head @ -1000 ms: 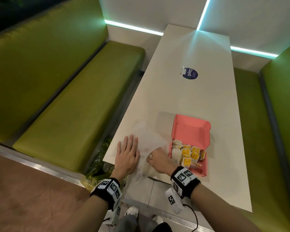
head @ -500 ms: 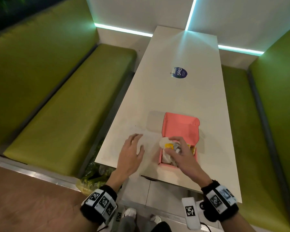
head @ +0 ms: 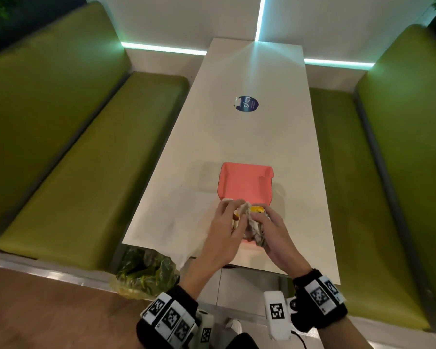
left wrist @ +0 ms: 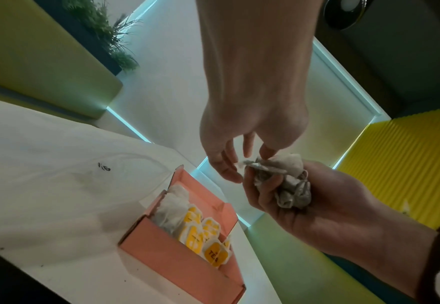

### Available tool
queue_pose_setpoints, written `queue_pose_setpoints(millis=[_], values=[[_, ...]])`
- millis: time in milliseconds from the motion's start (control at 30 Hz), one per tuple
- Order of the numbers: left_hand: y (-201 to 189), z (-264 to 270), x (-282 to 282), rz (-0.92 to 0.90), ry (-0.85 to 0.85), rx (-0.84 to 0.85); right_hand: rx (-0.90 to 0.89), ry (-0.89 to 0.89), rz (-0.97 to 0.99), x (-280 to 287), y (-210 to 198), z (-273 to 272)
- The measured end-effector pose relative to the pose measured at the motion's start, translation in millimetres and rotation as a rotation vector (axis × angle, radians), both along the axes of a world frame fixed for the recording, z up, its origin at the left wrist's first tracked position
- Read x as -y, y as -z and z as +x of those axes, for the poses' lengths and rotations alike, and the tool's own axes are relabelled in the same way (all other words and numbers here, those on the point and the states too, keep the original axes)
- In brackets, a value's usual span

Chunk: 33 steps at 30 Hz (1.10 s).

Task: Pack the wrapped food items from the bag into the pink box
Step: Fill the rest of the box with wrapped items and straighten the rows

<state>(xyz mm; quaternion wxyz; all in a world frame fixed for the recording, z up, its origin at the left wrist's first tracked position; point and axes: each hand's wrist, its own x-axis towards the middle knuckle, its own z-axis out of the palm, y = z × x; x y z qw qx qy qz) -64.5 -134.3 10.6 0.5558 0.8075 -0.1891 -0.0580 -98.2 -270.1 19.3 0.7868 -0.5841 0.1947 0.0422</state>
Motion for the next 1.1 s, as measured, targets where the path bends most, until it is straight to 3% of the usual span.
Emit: queue_pose_setpoints(millis=[233, 533, 800, 933, 1100], values=[[-4.2, 1.7, 19.9, -0.127, -0.146, -0.273, -0.042, -0.017, 0.158, 19.9, 1.5, -2.9], [-13.6, 7.8, 27.3, -0.210, -0.284, -0.107, -0.015, 0.054, 0.250, 23.4, 0.8, 2.8], [-15.6, 25.5, 20.8, -0.171, -0.246, -0.001, -0.072, 0.217, 0.070, 32.5, 17.8, 7.7], [-15.7, 31.9, 17.4, -0.132, -0.199, -0.013, -0.029, 0.174, -0.018, 31.1, 9.6, 7.2], [-24.5, 39.1, 13.0, -0.142, -0.184, 0.036, 0.128, 0.048, -0.297, 27.6, -6.2, 12.9]])
